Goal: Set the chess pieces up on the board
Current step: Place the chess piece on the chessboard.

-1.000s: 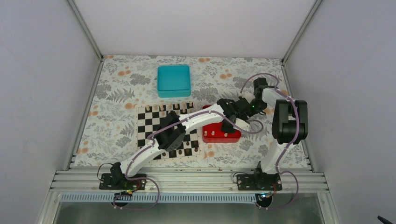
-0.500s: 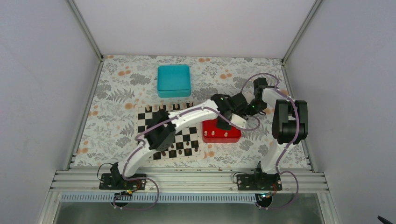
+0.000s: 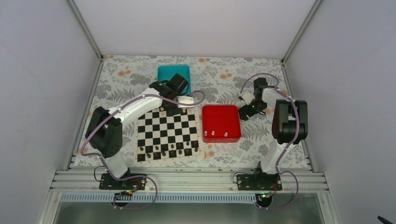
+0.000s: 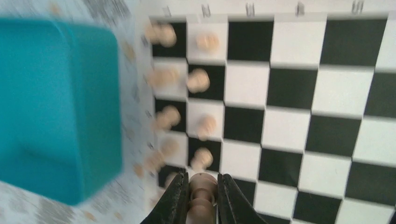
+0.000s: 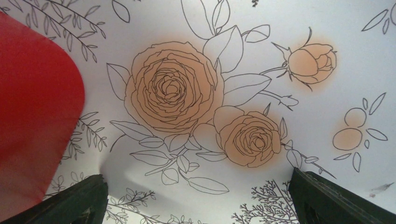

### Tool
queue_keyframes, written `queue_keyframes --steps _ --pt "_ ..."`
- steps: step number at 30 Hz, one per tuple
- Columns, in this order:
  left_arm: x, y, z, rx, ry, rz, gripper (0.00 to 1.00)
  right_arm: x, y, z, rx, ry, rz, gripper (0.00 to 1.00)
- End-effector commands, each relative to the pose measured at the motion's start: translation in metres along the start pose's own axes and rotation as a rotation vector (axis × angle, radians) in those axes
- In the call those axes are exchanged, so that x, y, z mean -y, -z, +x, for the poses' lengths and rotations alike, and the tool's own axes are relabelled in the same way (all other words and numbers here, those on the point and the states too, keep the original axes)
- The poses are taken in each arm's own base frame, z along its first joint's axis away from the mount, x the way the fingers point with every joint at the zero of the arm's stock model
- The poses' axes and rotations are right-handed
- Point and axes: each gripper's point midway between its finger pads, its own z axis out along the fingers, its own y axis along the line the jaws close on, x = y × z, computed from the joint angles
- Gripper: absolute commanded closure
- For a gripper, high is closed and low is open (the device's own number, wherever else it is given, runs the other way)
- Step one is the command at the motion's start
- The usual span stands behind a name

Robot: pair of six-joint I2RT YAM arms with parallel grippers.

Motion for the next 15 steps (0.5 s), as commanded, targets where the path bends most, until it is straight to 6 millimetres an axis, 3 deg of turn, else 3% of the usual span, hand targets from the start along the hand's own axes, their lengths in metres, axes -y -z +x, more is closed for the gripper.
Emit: queue_keyframes --steps 1,9,15 --pt "-0.004 0.0 0.048 -0.022 0.108 -0.038 0.89 -0.009 -0.013 0.02 -0.069 -0.025 -0.051 0.0" --pt "-0.005 -0.023 0.132 -0.088 0.261 -0.015 0.89 -0.009 -0.014 0.021 -0.078 -0.03 -0.051 0.0" --pt "-0.009 -0.042 0.158 -0.099 0.319 0.01 0.89 -0.009 -0.016 0.022 -0.084 -0.03 -0.053 0.0"
